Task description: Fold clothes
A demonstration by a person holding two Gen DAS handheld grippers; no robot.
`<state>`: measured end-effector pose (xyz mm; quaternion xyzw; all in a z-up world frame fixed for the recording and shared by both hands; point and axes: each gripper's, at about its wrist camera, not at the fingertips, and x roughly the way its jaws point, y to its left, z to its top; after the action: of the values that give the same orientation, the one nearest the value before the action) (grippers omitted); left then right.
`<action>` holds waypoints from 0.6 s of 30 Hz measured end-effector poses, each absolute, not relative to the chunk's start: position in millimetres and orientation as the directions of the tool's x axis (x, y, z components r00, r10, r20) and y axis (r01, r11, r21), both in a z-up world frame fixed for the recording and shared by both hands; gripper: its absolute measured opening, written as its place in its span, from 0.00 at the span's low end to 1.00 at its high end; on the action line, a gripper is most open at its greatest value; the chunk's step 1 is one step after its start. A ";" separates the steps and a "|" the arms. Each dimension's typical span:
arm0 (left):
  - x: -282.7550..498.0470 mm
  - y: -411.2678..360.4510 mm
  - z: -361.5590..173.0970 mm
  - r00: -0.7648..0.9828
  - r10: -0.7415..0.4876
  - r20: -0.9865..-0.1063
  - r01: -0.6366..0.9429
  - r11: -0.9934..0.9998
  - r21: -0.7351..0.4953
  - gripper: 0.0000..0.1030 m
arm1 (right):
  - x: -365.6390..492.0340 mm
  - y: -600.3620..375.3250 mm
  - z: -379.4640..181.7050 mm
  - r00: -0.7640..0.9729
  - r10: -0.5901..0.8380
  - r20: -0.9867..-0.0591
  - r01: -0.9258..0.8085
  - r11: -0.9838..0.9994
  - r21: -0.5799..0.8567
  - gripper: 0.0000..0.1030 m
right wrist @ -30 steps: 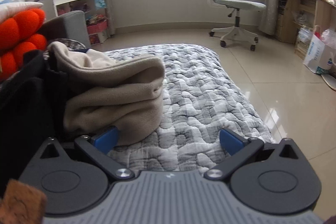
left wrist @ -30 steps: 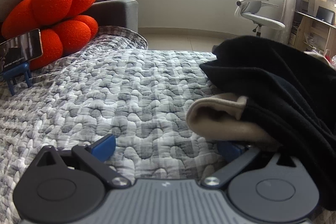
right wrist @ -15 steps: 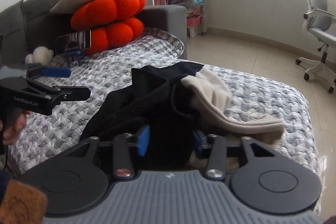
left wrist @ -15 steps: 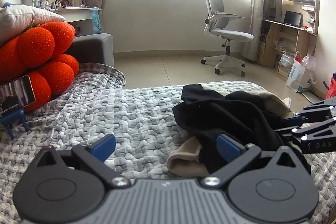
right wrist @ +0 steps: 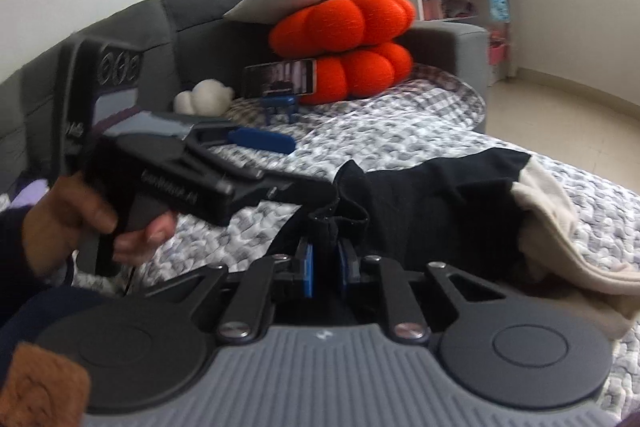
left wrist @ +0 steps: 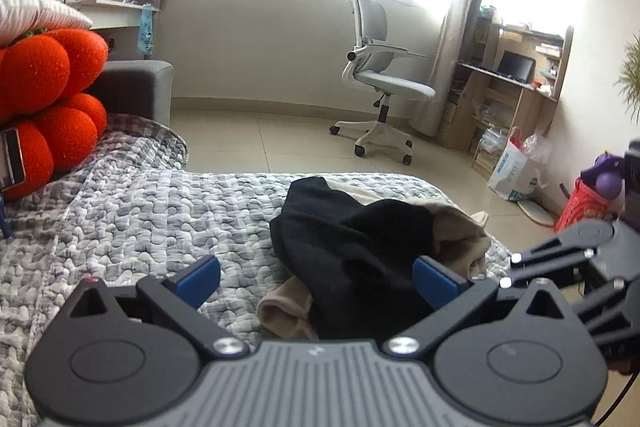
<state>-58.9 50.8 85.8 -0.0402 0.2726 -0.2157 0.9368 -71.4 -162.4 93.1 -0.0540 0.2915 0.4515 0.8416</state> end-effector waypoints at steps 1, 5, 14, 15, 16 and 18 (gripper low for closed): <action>-56.4 54.8 83.3 0.753 -0.428 -0.500 0.369 0.904 -0.218 1.00 | -75.6 -159.3 91.4 0.391 0.738 -0.550 -0.813 0.557 0.169 0.19; -50.2 65.7 74.0 0.734 -0.435 -0.521 0.342 0.900 -0.269 0.99 | -92.3 -162.5 95.4 0.333 0.775 -0.538 -0.869 0.473 0.144 0.27; -42.1 65.7 61.9 0.697 -0.468 -0.543 0.336 0.882 -0.330 1.00 | -78.0 -188.6 90.8 0.526 0.641 -0.559 -0.731 0.677 0.089 0.58; -41.9 65.2 60.8 0.692 -0.473 -0.546 0.337 0.880 -0.336 1.00 | -78.9 -184.7 90.9 0.526 0.642 -0.558 -0.740 0.669 0.073 0.58; -41.7 64.7 59.7 0.687 -0.477 -0.548 0.337 0.878 -0.340 0.99 | -80.0 -179.3 91.1 0.522 0.646 -0.557 -0.755 0.654 0.052 0.58; -42.4 64.3 58.5 0.682 -0.478 -0.554 0.338 0.877 -0.342 0.99 | -80.0 -164.9 90.7 0.519 0.646 -0.559 -0.779 0.627 0.002 0.58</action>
<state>-42.4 64.3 58.5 -0.1065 0.3302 -0.2240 0.9107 -80.0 -164.9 90.7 -0.1252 0.2643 0.4131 0.8624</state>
